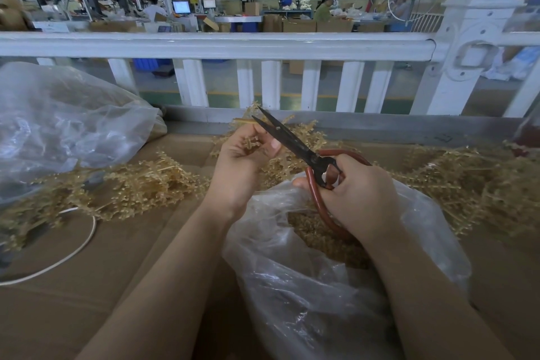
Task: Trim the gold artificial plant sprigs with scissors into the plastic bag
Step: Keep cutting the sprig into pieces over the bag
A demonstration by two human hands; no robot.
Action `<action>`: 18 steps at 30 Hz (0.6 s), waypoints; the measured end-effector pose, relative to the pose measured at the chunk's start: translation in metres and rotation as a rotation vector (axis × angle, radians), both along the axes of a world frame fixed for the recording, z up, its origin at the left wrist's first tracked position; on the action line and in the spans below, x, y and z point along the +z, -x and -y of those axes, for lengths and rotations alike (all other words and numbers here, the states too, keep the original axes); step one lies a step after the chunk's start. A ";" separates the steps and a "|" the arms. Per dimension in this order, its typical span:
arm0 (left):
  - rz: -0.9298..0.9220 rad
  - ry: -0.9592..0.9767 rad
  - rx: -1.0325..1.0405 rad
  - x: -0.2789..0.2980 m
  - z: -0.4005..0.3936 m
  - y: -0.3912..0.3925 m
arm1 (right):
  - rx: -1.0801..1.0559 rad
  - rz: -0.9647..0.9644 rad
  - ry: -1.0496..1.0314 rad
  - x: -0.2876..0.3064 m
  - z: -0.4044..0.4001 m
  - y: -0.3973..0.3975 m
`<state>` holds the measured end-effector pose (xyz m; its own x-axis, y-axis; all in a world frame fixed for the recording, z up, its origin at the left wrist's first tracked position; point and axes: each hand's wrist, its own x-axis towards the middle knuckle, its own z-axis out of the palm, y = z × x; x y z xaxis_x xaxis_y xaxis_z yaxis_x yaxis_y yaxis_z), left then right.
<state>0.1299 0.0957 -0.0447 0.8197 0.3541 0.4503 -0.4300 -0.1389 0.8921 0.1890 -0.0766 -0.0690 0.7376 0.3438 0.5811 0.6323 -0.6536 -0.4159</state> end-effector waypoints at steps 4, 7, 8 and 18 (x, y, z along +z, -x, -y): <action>0.004 -0.009 -0.010 0.000 0.000 0.000 | 0.003 -0.019 -0.006 -0.001 0.000 -0.001; 0.011 0.002 -0.020 0.001 0.000 -0.001 | 0.007 -0.041 0.000 -0.001 -0.001 -0.003; 0.012 0.009 -0.026 0.001 -0.001 -0.001 | 0.007 -0.038 -0.005 -0.002 -0.001 -0.003; -0.090 0.261 -0.062 0.000 -0.003 -0.001 | 0.009 0.012 -0.029 -0.005 0.000 -0.005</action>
